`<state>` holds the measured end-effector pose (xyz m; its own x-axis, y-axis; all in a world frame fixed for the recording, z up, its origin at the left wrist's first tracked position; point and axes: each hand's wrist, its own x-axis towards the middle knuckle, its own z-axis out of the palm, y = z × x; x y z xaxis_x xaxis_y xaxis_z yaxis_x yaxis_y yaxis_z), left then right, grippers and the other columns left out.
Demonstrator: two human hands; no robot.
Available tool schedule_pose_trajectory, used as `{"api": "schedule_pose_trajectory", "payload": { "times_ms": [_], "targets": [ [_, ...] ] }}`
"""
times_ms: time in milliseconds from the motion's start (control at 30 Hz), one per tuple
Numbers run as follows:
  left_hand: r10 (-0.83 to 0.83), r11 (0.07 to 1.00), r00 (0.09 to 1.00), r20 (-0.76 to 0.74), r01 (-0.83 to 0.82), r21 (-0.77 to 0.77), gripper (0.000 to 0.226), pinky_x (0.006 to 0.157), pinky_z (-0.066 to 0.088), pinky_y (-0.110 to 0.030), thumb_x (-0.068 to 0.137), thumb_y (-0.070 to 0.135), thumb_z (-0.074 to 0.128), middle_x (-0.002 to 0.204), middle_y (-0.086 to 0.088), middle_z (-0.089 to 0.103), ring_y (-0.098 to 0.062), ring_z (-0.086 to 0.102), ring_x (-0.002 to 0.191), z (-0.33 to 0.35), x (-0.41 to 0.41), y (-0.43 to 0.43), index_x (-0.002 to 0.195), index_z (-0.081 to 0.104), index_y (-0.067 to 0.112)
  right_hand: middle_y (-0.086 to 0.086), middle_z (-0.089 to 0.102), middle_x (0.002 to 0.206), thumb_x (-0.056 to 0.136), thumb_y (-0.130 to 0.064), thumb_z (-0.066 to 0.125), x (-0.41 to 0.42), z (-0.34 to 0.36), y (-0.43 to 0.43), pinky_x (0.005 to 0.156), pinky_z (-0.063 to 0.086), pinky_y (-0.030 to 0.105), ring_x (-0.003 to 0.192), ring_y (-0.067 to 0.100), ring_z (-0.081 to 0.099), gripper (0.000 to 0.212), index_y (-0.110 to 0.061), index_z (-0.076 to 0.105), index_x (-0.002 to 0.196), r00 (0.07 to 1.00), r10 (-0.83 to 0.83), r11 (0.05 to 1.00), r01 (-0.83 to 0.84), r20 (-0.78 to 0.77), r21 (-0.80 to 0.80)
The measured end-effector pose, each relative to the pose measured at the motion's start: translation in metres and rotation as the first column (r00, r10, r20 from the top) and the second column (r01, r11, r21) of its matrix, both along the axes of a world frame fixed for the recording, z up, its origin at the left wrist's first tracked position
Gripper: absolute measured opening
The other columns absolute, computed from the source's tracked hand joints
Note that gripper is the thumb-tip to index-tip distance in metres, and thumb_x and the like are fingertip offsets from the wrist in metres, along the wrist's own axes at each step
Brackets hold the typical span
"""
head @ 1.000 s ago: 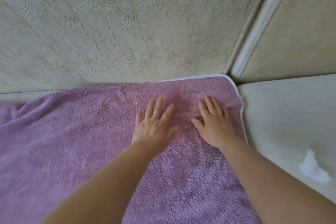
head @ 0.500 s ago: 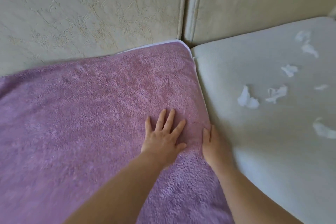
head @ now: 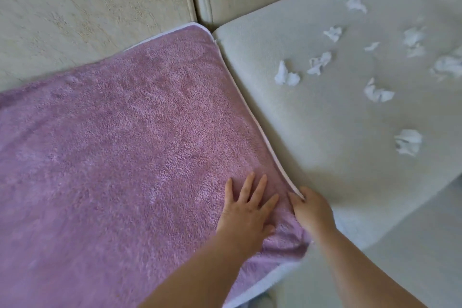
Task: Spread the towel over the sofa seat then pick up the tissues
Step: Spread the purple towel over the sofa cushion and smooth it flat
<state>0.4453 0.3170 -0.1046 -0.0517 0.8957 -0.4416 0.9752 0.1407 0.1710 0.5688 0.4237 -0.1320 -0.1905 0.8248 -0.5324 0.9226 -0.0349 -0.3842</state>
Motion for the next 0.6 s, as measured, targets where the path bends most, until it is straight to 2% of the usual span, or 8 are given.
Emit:
{"api": "schedule_pose_trajectory", "payload": {
  "times_ms": [67, 100, 167, 267, 367, 400, 500, 600],
  "targets": [
    [-0.018, 0.999, 1.0, -0.014, 0.018, 0.033, 0.062, 0.106, -0.014, -0.064, 0.094, 0.05, 0.032, 0.158, -0.006, -0.012, -0.03, -0.017, 0.144, -0.008, 0.017, -0.014, 0.149, 0.009, 0.032, 0.005, 0.054, 0.072, 0.093, -0.037, 0.049, 0.015, 0.0, 0.002, 0.064, 0.036, 0.031, 0.078, 0.031, 0.057, 0.032, -0.017, 0.047, 0.067, 0.999, -0.032, 0.999, 0.032, 0.034, 0.025],
    [-0.012, 0.999, 1.0, -0.006, 0.013, 0.03, 0.06, 0.108, -0.007, -0.066, 0.091, 0.05, 0.032, 0.159, -0.008, 0.0, -0.031, -0.007, 0.145, -0.01, 0.024, -0.023, 0.148, 0.02, 0.031, 0.001, 0.053, 0.071, 0.092, -0.039, 0.05, 0.019, 0.0, 0.0, 0.064, 0.037, 0.03, 0.074, 0.027, 0.054, 0.03, -0.019, 0.049, 0.07, 0.998, -0.057, 0.998, 0.057, 0.013, 0.017],
    [-0.004, 1.0, 0.999, 0.043, 0.002, 0.025, 0.061, 0.107, 0.011, -0.065, 0.083, 0.051, 0.034, 0.155, -0.008, 0.026, -0.03, 0.015, 0.143, -0.011, 0.042, -0.039, 0.139, 0.041, 0.031, -0.004, 0.052, 0.066, 0.088, -0.04, 0.058, 0.026, -0.001, -0.009, 0.06, 0.036, 0.028, 0.069, 0.022, 0.051, 0.026, -0.019, 0.052, 0.073, 0.986, -0.112, 0.991, 0.103, -0.12, -0.081],
    [-0.086, 0.995, 0.996, 0.038, 0.083, 0.06, 0.071, 0.103, 0.018, -0.064, 0.067, 0.058, 0.061, 0.151, -0.006, 0.032, -0.028, 0.023, 0.139, -0.016, 0.054, -0.058, 0.132, 0.05, 0.031, -0.001, 0.056, 0.064, 0.083, -0.025, 0.067, 0.045, -0.004, -0.023, 0.057, 0.041, 0.031, 0.067, 0.023, 0.056, 0.021, -0.014, 0.054, 0.071, 0.981, -0.14, 0.965, 0.105, -0.135, -0.239],
    [-0.168, 0.985, 0.985, 0.046, 0.165, 0.055, 0.084, 0.104, 0.026, -0.067, 0.057, 0.051, 0.075, 0.15, -0.008, 0.029, -0.03, 0.027, 0.137, -0.015, 0.059, -0.081, 0.133, 0.049, 0.028, 0.004, 0.06, 0.084, 0.084, -0.016, 0.061, 0.066, 0.0, -0.03, 0.075, 0.044, 0.035, 0.089, 0.03, 0.06, 0.006, -0.015, 0.058, 0.089, 0.99, -0.138, 0.989, 0.139, 0.019, -0.056],
    [-0.188, 0.979, 0.982, 0.028, 0.185, 0.083, 0.077, 0.103, 0.03, -0.065, 0.062, 0.045, 0.069, 0.148, -0.01, 0.029, -0.031, 0.028, 0.136, -0.015, 0.058, -0.09, 0.133, 0.047, 0.027, 0.005, 0.06, 0.094, 0.082, -0.013, 0.06, 0.066, 0.003, -0.036, 0.077, 0.043, 0.035, 0.095, 0.031, 0.059, 0.016, -0.015, 0.058, 0.098, 0.991, -0.123, 0.991, 0.121, 0.052, 0.049],
    [-0.168, 0.974, 0.985, -0.027, 0.17, 0.149, 0.059, 0.103, 0.034, -0.061, 0.068, 0.027, 0.036, 0.135, -0.012, 0.038, -0.032, 0.038, 0.122, -0.015, 0.051, -0.114, 0.126, 0.048, 0.022, 0.001, 0.056, 0.089, 0.077, -0.006, 0.061, 0.043, 0.017, -0.058, 0.07, 0.043, 0.033, 0.083, 0.026, 0.056, 0.017, -0.015, 0.059, 0.092, 0.995, 0.068, 0.959, -0.045, -0.075, 0.279],
    [-0.195, 0.967, 0.977, -0.081, 0.205, 0.152, 0.062, 0.096, 0.03, -0.05, 0.057, 0.025, 0.054, 0.117, -0.011, 0.043, -0.03, 0.044, 0.1, -0.012, 0.042, -0.135, 0.117, 0.047, 0.013, -0.01, 0.053, 0.075, 0.074, -0.007, 0.061, 0.02, 0.025, -0.088, 0.065, 0.041, 0.026, 0.069, 0.016, 0.052, 0.012, -0.017, 0.059, 0.08, 0.937, 0.266, 0.929, -0.187, -0.226, 0.321]
  ]
}}
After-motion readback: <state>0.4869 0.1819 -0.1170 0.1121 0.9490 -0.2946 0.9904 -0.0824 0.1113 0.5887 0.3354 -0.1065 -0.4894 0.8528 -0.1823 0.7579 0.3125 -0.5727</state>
